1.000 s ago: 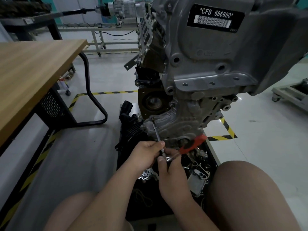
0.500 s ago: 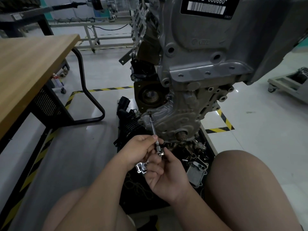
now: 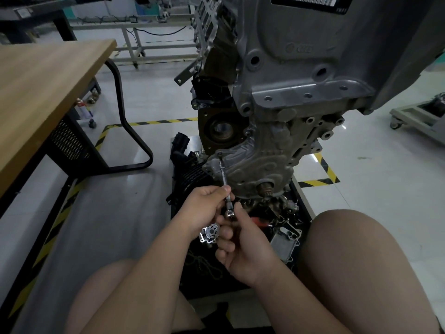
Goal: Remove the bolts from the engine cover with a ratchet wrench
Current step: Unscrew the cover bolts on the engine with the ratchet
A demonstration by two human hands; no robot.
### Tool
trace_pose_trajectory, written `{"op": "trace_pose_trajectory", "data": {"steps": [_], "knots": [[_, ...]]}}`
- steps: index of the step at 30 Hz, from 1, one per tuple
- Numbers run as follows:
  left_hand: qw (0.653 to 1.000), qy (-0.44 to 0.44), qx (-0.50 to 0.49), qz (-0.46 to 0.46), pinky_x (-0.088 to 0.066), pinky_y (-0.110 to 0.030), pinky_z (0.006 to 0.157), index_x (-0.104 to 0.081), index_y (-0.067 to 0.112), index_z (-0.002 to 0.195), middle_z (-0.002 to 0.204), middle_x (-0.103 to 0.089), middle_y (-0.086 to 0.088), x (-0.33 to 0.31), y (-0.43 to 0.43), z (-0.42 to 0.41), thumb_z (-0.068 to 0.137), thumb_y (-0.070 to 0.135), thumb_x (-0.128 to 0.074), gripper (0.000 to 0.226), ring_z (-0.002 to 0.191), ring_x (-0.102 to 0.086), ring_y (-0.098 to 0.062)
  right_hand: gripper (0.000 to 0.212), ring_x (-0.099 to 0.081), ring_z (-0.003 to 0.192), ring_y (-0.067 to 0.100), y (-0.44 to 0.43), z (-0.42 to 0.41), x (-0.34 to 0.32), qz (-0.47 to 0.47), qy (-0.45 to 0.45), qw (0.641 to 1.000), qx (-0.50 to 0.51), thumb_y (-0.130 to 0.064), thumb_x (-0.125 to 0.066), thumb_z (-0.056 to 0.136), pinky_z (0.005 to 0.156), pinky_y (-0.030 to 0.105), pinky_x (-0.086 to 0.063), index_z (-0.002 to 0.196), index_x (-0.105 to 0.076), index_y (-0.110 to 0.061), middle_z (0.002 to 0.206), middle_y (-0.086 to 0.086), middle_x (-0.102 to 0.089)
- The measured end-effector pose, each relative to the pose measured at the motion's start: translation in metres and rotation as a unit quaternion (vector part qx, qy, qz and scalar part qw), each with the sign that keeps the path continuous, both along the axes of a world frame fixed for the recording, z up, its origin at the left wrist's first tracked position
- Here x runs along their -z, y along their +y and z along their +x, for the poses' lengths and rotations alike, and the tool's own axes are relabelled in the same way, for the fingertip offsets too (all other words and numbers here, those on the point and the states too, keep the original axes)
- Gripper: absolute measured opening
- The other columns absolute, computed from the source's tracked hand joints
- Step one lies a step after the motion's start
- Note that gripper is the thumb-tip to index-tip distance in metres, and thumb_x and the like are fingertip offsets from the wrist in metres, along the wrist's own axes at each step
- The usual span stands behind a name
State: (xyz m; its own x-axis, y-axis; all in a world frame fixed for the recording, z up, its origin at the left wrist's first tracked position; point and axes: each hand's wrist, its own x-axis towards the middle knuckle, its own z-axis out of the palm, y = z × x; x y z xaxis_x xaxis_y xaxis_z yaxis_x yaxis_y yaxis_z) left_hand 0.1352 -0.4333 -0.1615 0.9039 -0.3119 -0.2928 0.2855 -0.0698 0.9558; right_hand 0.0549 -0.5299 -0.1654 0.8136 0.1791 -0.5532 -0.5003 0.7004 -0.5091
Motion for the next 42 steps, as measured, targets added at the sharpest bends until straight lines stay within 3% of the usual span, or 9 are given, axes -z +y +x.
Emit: {"op": "trace_pose_trajectory", "data": {"steps": [3,7,9,14,19,23,26,34,42], "knots": [[1.0,-0.004,-0.013,0.015,-0.031,-0.017,0.037,-0.072,0.021,0.059,0.044,-0.042,0.005,0.0,0.0,0.0,0.093,0.03,-0.06,0.038,0.038,-0.035,-0.008,0.048,-0.046,0.039,0.013,-0.003,-0.002,0.002,-0.306,-0.078,0.949,0.002,-0.048,-0.054,0.093,0.046,0.026,-0.041,0.065,-0.066,-0.011,0.048,0.003,-0.054],[0.999,-0.008,-0.016,0.032,-0.029,-0.015,0.037,-0.072,0.021,0.059,0.043,-0.039,0.006,-0.001,-0.001,-0.001,0.093,0.031,-0.061,0.037,0.038,-0.032,-0.007,0.045,-0.049,0.039,0.003,-0.012,0.001,0.003,-0.62,-0.16,0.767,-0.029,-0.05,-0.066,0.084,0.044,0.019,-0.033,0.051,-0.048,-0.025,0.044,-0.005,-0.053],[0.999,-0.009,-0.014,0.037,-0.029,-0.016,0.037,-0.071,0.021,0.06,0.044,-0.039,0.006,-0.001,-0.002,-0.002,0.093,0.032,-0.06,0.037,0.038,-0.032,-0.008,0.045,-0.046,0.04,0.003,-0.015,0.003,0.007,-0.678,-0.17,0.715,-0.03,-0.051,-0.069,0.081,0.043,0.016,-0.026,0.052,-0.041,-0.03,0.042,-0.011,-0.048],[0.999,-0.001,0.008,0.031,-0.029,-0.016,0.037,-0.07,0.024,0.059,0.047,-0.043,0.004,-0.003,-0.001,0.0,0.095,0.035,-0.056,0.04,0.038,-0.036,-0.008,0.049,-0.051,0.039,0.007,-0.013,0.004,0.012,-0.5,-0.175,0.848,-0.004,-0.047,-0.055,0.093,0.045,0.023,-0.042,0.054,-0.061,-0.018,0.047,-0.001,-0.06],[0.998,0.03,0.039,0.029,-0.033,-0.014,0.036,-0.073,0.023,0.07,0.044,-0.047,0.008,-0.003,-0.002,0.001,0.099,0.038,-0.047,0.042,0.037,-0.046,-0.007,0.054,-0.038,0.038,0.015,-0.001,0.001,0.009,-0.101,-0.085,0.991,0.014,-0.048,-0.041,0.1,0.043,0.024,-0.038,0.07,-0.067,-0.012,0.046,0.005,-0.046],[0.998,0.026,0.056,0.031,-0.029,-0.016,0.035,-0.071,0.014,0.086,0.042,-0.042,0.008,-0.004,0.0,0.001,0.101,0.034,-0.043,0.038,0.039,-0.046,-0.005,0.056,-0.033,0.031,0.01,0.0,0.001,0.004,0.175,-0.021,0.984,0.004,-0.058,-0.041,0.093,0.037,0.021,-0.034,0.067,-0.063,-0.014,0.039,-0.004,-0.038],[0.997,0.023,0.062,0.039,-0.029,-0.015,0.034,-0.07,0.012,0.089,0.041,-0.04,0.01,-0.007,0.0,0.0,0.102,0.032,-0.043,0.036,0.037,-0.045,-0.003,0.052,-0.035,0.029,0.009,0.0,0.0,0.001,0.272,-0.021,0.962,0.005,-0.055,-0.042,0.09,0.036,0.02,-0.033,0.071,-0.062,-0.011,0.037,-0.005,-0.038],[0.999,0.013,0.034,0.016,-0.033,-0.015,0.035,-0.067,0.015,0.074,0.042,-0.049,0.006,-0.009,-0.002,-0.004,0.098,0.031,-0.052,0.033,0.035,-0.045,-0.005,0.059,-0.032,0.028,0.009,-0.001,0.002,0.0,0.207,-0.016,0.978,-0.011,-0.061,-0.039,0.091,0.035,0.02,-0.033,0.065,-0.061,-0.013,0.036,-0.004,-0.036],[1.0,0.0,0.011,0.025,-0.028,-0.017,0.035,-0.07,0.023,0.06,0.045,-0.049,0.003,-0.007,-0.001,-0.003,0.095,0.035,-0.056,0.039,0.036,-0.041,-0.01,0.054,-0.036,0.035,0.015,0.003,0.002,0.01,-0.157,-0.077,0.984,0.023,-0.053,-0.039,0.099,0.042,0.024,-0.036,0.078,-0.058,-0.007,0.042,0.004,-0.042]]}}
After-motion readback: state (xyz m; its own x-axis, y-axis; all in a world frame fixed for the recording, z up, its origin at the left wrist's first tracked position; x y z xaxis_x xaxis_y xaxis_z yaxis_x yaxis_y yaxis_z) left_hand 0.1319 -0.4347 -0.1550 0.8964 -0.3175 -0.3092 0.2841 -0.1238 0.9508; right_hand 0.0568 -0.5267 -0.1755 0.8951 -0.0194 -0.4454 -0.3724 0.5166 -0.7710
